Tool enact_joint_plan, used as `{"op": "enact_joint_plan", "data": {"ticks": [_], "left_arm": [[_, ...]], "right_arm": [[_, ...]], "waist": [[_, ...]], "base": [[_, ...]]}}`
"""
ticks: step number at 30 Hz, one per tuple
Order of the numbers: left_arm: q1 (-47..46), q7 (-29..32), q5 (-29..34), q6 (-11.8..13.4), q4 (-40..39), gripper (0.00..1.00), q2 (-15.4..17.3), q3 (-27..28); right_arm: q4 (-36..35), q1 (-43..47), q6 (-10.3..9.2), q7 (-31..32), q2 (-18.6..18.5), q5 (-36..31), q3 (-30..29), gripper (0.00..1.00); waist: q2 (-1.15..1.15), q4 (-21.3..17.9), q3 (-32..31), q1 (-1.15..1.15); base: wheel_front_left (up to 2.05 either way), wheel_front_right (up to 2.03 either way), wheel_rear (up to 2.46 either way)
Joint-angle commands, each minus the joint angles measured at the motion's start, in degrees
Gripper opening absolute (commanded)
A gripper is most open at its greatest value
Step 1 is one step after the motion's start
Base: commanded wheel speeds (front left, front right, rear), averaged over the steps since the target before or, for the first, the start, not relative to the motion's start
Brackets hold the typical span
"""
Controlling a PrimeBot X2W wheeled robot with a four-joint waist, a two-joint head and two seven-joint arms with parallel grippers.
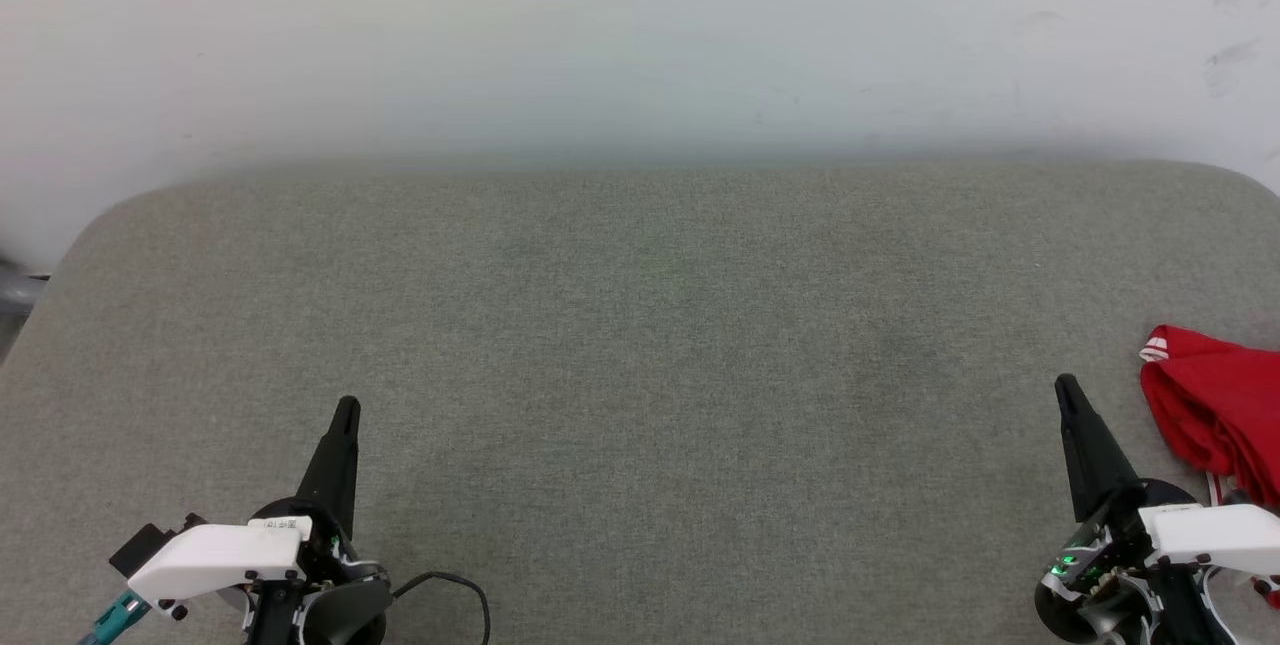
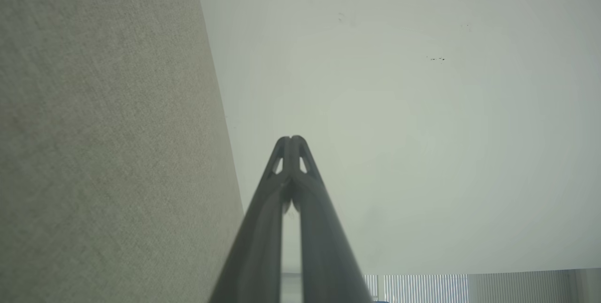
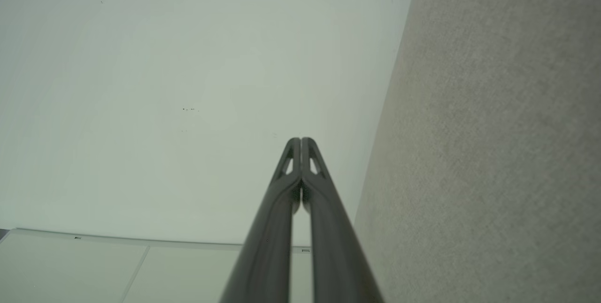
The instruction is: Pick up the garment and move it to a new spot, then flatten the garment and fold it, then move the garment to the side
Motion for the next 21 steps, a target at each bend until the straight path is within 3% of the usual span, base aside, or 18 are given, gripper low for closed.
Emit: {"op": "enact_joint_plan", "data": {"ticks": [1, 21], "left_arm": [[-0.5, 0.2, 0.0, -0.2, 0.0, 0.0, -0.1, 0.2], [-0.5, 0.2, 0.0, -0.2, 0.0, 0.0, -0.1, 0.2]], "right_arm": [[0.1, -0.6, -0.02, 0.0, 0.2, 0.2, 0.0, 0.0], [0.1, -0.6, -0.02, 0.0, 0.2, 0.2, 0.0, 0.0]], "waist": [[0.0, 0.0, 0.0, 0.0], [0.0, 0.0, 0.0, 0.0]], "base": [[0.0, 0.0, 0.0], [0.0, 0.0, 0.0]]}}
